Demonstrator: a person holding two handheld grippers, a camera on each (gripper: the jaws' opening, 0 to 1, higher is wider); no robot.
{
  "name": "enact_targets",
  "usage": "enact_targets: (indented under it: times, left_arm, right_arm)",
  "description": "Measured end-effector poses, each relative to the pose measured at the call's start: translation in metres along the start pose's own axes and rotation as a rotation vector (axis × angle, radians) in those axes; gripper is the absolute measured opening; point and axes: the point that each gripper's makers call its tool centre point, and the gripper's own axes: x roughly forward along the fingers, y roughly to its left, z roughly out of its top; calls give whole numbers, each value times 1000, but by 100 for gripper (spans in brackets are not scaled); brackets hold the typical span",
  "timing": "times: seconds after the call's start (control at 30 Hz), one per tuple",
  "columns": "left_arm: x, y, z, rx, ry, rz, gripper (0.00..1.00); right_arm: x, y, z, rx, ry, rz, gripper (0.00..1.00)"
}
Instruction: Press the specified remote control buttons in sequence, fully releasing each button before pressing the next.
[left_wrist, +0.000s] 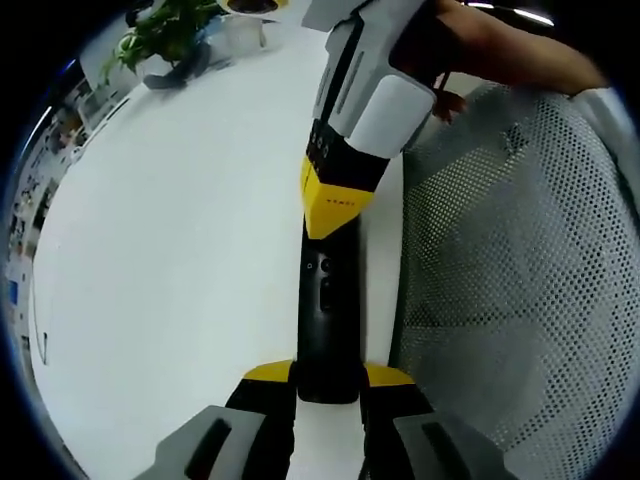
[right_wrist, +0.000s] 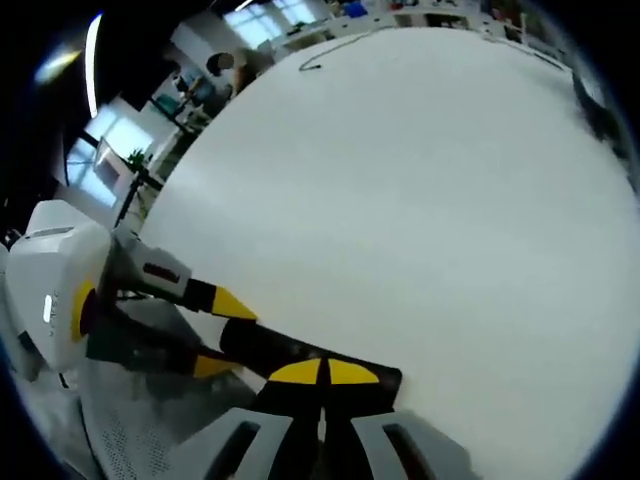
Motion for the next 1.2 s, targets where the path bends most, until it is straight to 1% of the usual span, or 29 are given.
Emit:
enact_targets:
  times: [0.13,0.23,0.37,0.53,0.6,0.67,0.8,0.87,0.93,1.2]
  left_arm:
    - [0,0,0,2,1,5,24]
    - [0,1,0,5,1,10,24]
    - [-1,2,0,3,1,2,24]
    - [-2,2,0,-1,-7,0,24]
    - [-2,2,0,-4,-12,3,24]
    - [-2,3,0,-3,-16,5,24]
    - [-2,3,0,1,-11,2,24]
    - [-2,3,0,4,-7,-1,24]
    - [-2,3,0,7,-3,-1,24]
    - [-3,3,0,15,1,-3,24]
  right_arm:
    - [0,-1,1,-2,-6,-3,0]
    - [0,-1,1,14,-4,9,0]
    - [0,0,2,21,-5,13,0]
    - [-2,-1,4,88,-7,39,0]
    - [-3,-1,5,100,-7,43,0]
    - [-3,1,3,112,7,52,0]
    - [-3,3,1,110,14,62,0]
    - [-3,8,0,125,26,91,0]
    - [-3,11,0,130,30,105,0]
    - [-2,12,-3,104,44,95,0]
